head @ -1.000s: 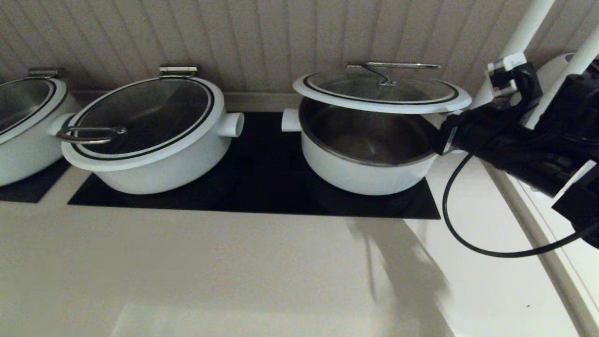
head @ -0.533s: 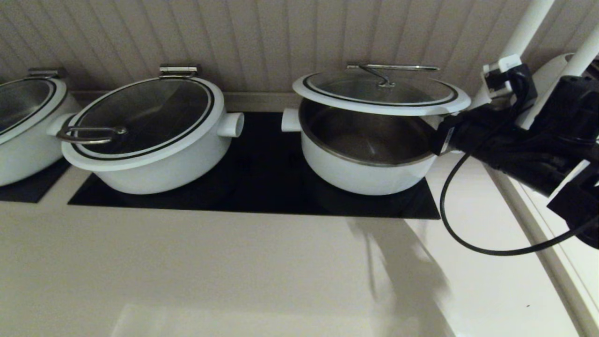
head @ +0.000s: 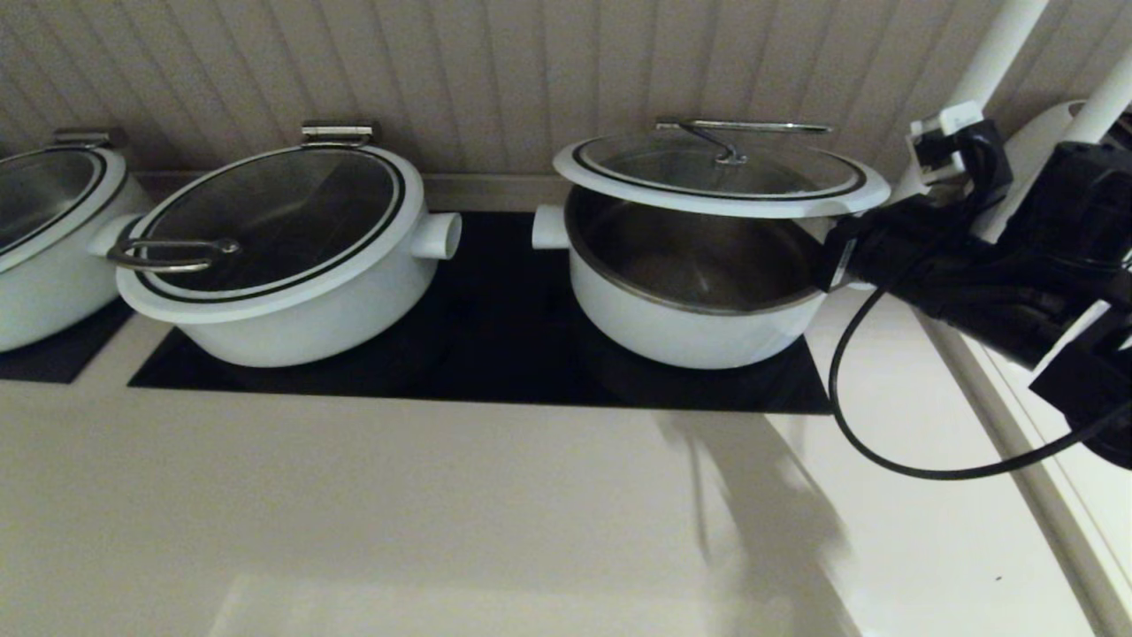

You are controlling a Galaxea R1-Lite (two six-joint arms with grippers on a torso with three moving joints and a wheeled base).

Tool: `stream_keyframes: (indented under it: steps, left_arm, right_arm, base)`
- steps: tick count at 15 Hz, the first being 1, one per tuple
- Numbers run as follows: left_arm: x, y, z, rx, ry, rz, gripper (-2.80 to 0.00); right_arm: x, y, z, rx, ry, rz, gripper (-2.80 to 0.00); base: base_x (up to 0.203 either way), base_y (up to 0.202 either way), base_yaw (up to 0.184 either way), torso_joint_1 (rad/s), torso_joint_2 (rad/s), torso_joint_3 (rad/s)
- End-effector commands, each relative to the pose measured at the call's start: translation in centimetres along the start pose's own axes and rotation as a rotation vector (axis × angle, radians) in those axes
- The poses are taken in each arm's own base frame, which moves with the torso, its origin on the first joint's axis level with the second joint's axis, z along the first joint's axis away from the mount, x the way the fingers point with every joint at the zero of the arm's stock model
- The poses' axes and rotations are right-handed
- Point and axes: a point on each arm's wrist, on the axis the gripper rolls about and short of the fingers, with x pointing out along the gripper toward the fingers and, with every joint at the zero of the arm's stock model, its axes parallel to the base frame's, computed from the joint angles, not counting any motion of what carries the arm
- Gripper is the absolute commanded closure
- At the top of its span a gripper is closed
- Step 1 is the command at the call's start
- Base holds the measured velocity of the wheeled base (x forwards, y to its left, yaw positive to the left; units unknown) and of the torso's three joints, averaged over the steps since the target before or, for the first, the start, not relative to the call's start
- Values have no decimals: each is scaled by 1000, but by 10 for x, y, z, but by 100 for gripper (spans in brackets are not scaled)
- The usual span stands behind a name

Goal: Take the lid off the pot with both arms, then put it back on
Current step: Open the pot lid completely

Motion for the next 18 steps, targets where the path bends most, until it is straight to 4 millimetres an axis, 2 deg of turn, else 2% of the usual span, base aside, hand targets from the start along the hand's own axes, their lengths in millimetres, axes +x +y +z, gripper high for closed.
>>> stream_keyframes:
  steps: [1, 5, 14, 18]
  left_arm:
    - [0, 0, 0, -3, -1, 8, 0]
    - [0, 0, 0, -24, -11, 73, 0]
    - [-7, -1, -3, -23, -102, 78, 0]
    - [-20, -2, -11, -16, -285, 66, 0]
  right_arm:
    - [0, 0, 1, -1, -8, 1, 0]
    - [1, 0, -1, 0, -4, 1, 0]
    - [2, 0, -2, -1, -2, 1, 0]
    - [4, 0, -6, 0, 7, 2, 0]
  base:
    - [0, 0, 0, 0, 0, 0]
    - [0, 0, 0, 0, 0, 0]
    - [0, 0, 0, 0, 0, 0]
    - [0, 0, 0, 0, 0, 0]
